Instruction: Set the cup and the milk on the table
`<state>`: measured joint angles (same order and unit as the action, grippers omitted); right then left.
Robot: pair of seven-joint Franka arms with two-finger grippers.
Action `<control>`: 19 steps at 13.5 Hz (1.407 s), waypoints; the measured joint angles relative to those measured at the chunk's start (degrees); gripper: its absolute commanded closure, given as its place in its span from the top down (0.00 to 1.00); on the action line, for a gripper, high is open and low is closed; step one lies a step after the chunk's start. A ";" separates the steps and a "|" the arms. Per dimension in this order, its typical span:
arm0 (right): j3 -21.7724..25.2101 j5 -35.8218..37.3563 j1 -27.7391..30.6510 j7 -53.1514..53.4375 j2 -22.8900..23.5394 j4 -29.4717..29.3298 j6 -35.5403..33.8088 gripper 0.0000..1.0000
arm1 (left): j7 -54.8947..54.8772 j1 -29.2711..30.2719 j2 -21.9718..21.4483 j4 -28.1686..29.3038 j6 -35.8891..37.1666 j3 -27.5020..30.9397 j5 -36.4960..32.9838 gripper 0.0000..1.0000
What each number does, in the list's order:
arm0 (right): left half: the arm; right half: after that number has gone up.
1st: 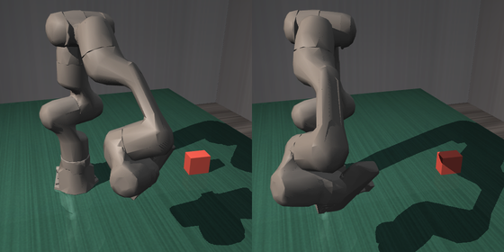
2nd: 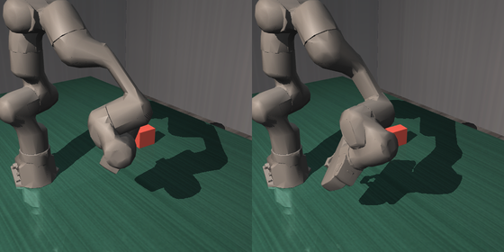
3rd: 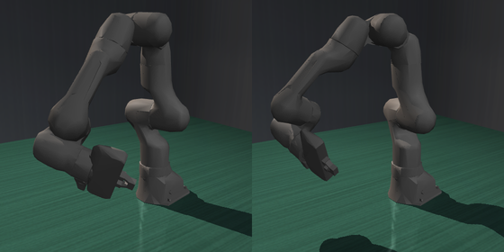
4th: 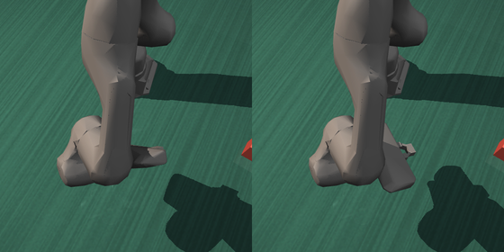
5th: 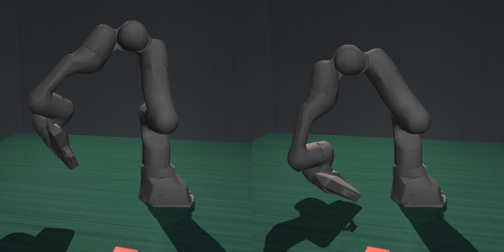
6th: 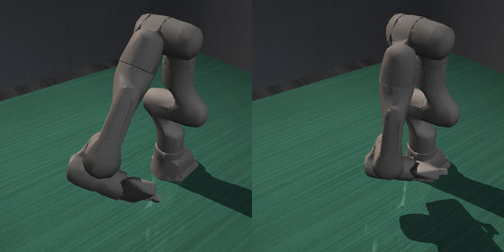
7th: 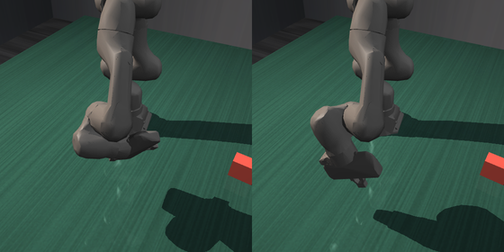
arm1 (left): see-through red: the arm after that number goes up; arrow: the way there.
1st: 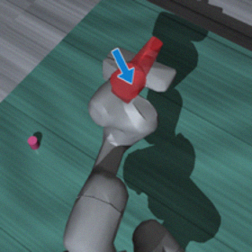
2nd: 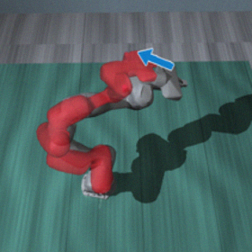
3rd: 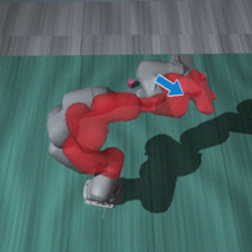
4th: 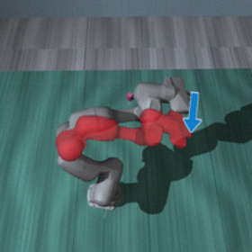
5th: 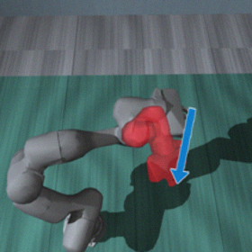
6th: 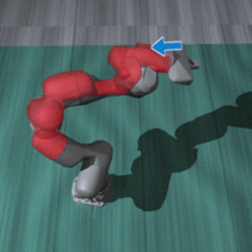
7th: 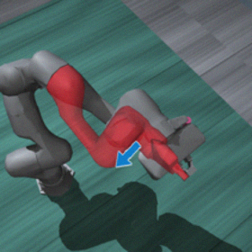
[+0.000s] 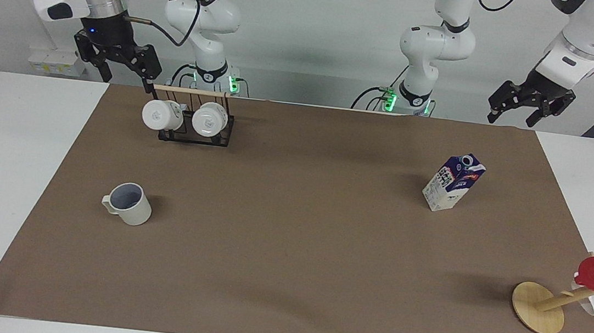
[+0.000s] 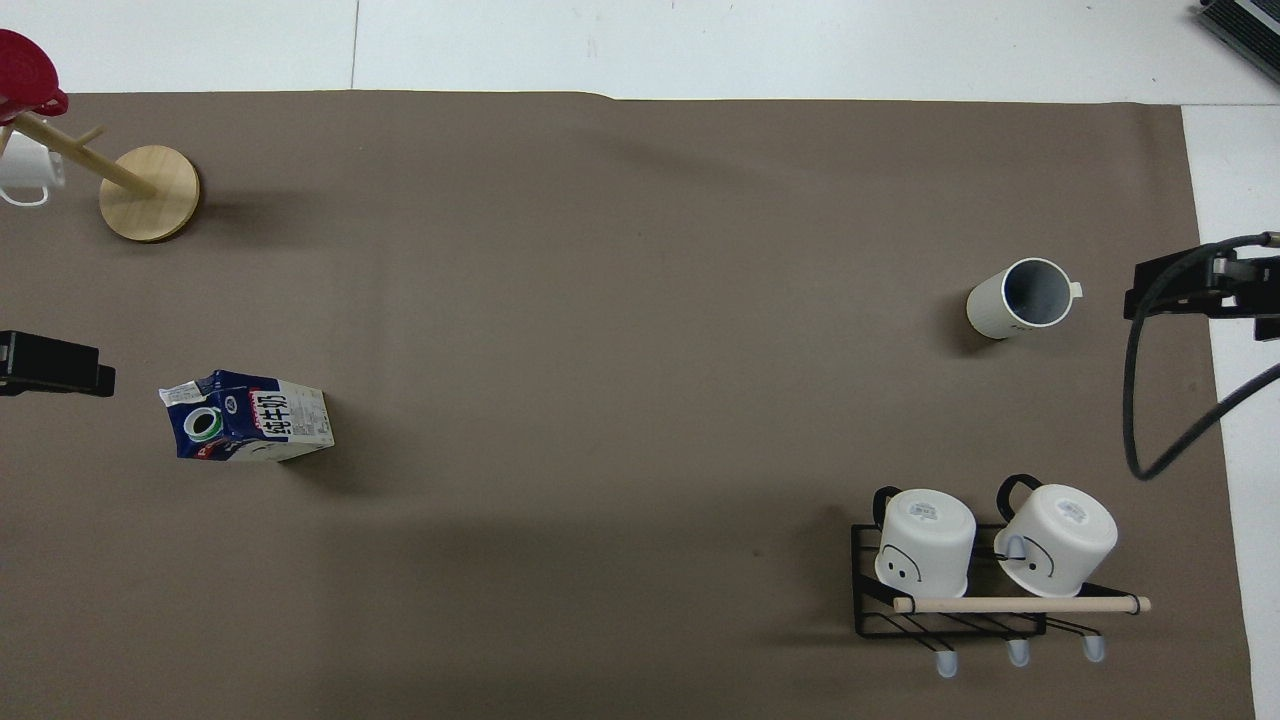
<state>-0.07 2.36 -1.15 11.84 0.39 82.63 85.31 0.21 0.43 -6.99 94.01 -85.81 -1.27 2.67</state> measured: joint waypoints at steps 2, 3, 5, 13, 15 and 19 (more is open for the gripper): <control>0.00 0.00 0.00 0.00 0.00 0.00 0.00 1.00 | 0.00 -0.01 0.00 0.00 0.09 0.00 0.00 1.00; 0.01 0.00 0.00 0.00 0.00 0.00 0.00 1.00 | 0.00 -0.01 0.00 0.00 0.27 0.00 0.00 1.00; 0.01 0.00 0.00 0.00 0.00 0.00 0.00 1.00 | 0.00 -0.01 0.00 0.00 1.15 0.00 0.00 1.00; 0.02 0.00 0.00 0.00 0.00 0.02 0.00 1.00 | 0.00 -0.08 -0.16 -0.64 1.40 -0.14 0.00 1.00; 0.01 0.00 0.00 0.00 0.00 0.02 0.00 1.00 | 0.01 -0.07 -0.45 -0.73 1.55 0.03 0.00 1.00; 0.05 0.00 0.01 0.00 0.00 0.02 0.00 1.00 | 0.01 -0.06 -0.54 -0.73 1.66 0.35 0.00 1.00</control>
<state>-0.02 2.35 -1.14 11.84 0.39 82.65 85.31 0.22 0.37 -7.53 93.28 -84.15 -0.92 2.67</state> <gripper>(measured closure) 0.000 0.000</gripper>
